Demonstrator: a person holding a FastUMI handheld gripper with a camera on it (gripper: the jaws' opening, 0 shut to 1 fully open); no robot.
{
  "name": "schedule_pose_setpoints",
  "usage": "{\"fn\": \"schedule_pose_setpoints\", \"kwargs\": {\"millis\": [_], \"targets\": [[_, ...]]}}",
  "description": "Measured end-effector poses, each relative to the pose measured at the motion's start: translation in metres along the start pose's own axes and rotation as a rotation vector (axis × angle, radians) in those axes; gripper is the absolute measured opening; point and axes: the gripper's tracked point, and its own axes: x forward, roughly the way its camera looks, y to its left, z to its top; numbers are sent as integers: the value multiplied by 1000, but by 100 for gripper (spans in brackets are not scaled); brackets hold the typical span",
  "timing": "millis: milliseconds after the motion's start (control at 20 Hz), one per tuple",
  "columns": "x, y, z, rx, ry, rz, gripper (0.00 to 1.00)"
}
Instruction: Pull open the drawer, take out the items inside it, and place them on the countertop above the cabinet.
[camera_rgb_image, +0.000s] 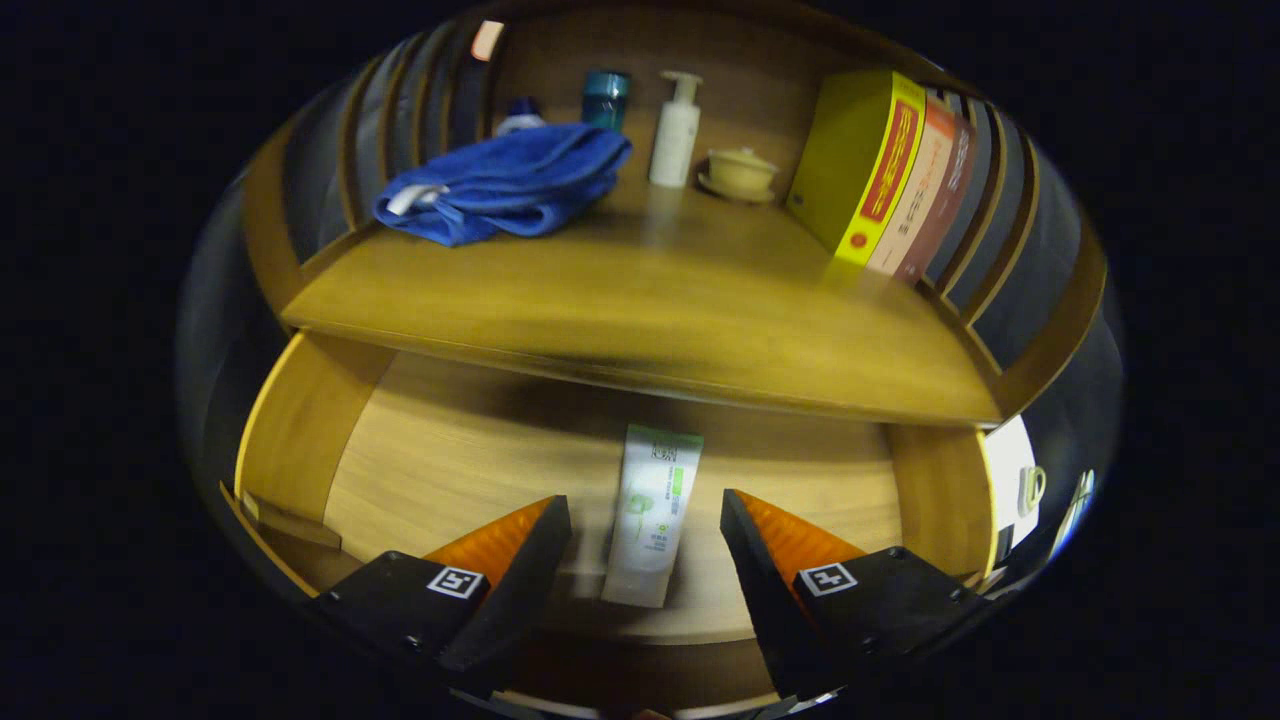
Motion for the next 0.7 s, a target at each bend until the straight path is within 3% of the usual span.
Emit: {"fn": "schedule_pose_setpoints", "kwargs": {"millis": [450,550,700], "targets": [[23,27,-53,39,301,96,90],[18,31,-51,15,303,117,82],[10,40,-48,-24,282,117,56]]}}
